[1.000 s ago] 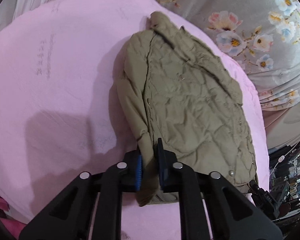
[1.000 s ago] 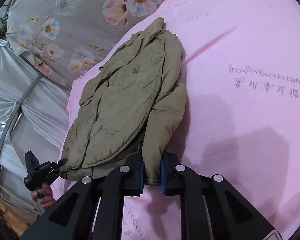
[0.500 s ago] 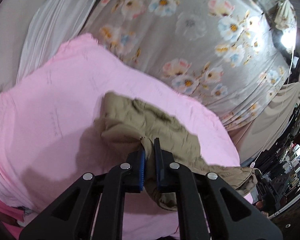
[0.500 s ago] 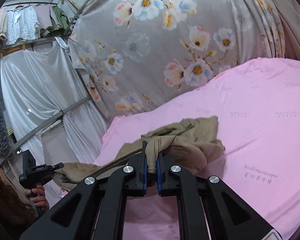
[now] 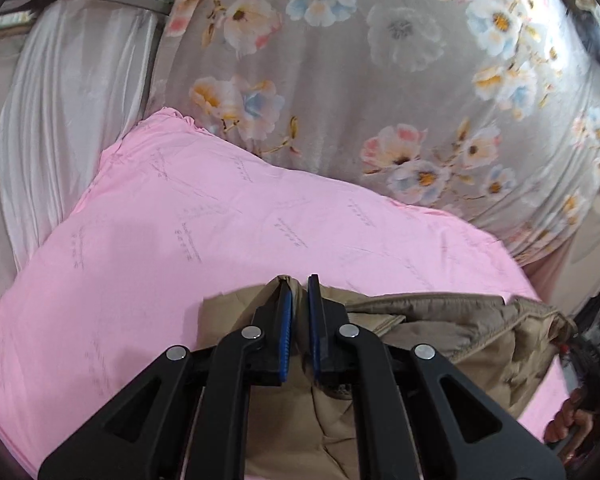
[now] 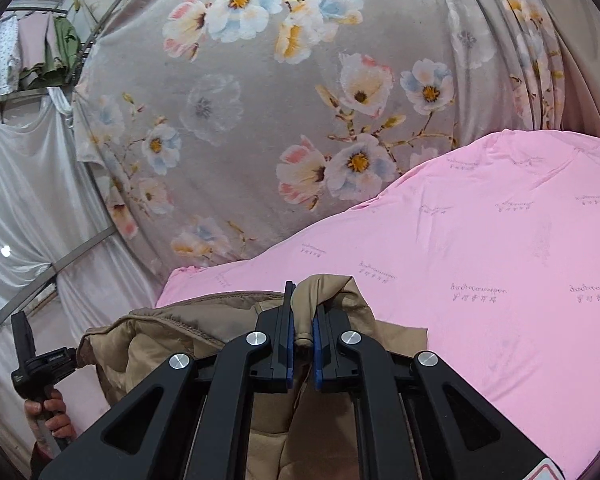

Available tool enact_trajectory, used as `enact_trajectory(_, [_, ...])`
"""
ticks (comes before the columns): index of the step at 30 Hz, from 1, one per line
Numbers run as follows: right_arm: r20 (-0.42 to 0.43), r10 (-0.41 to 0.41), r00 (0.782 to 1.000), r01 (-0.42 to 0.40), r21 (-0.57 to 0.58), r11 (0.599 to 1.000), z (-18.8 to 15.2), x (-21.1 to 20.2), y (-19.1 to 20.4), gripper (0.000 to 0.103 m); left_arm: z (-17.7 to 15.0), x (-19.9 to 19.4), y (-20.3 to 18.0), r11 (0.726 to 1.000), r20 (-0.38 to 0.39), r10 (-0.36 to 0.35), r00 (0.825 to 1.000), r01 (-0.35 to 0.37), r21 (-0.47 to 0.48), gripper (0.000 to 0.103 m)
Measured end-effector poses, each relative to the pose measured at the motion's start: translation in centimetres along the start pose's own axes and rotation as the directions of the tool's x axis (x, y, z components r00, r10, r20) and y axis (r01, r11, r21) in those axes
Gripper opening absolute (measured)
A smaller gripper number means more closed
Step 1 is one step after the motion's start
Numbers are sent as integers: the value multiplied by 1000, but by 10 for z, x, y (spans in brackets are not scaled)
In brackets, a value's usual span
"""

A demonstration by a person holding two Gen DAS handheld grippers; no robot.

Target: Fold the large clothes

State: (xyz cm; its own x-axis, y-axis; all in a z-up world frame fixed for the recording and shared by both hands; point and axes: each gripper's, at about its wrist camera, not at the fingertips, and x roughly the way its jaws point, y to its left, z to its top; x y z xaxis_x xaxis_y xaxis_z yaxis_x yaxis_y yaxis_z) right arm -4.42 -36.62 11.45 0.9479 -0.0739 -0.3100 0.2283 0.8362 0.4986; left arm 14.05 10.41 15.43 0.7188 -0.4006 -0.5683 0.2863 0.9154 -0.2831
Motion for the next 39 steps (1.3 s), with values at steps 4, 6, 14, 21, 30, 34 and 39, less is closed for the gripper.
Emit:
enact_trajectory(4, [-35, -71, 997, 72, 15, 997, 3, 58, -10, 7, 8, 61, -2, 996, -34, 84, 996, -82, 39, 7])
enact_trajectory(6, [-63, -128, 990, 127, -11, 992, -3, 88, -14, 7, 6, 94, -2, 991, -65, 123, 990, -120, 58, 7])
enact_trajectory(14, [-211, -260, 942, 254, -57, 966, -45, 174, -44, 7, -32, 198, 25, 971, -203, 237, 950, -225, 81, 8])
enact_trajectory(21, [-266, -302, 916, 288, -91, 953, -66, 196, -52, 7, -55, 222, 34, 972, -197, 232, 952, -222, 74, 9])
enact_trajectory(30, [-284, -312, 907, 292, -109, 950, -71, 202, -51, 7, -64, 228, 38, 977, -189, 213, 959, -208, 47, 9])
enact_trajectory(34, [-289, -244, 925, 243, -43, 969, -56, 180, -54, 12, -56, 218, 46, 984, -212, 179, 961, -180, 19, 12])
enact_trajectory(39, [-115, -212, 970, 209, -37, 977, -21, 107, -36, 59, -31, 145, 49, 974, -69, 226, 972, -224, 28, 66])
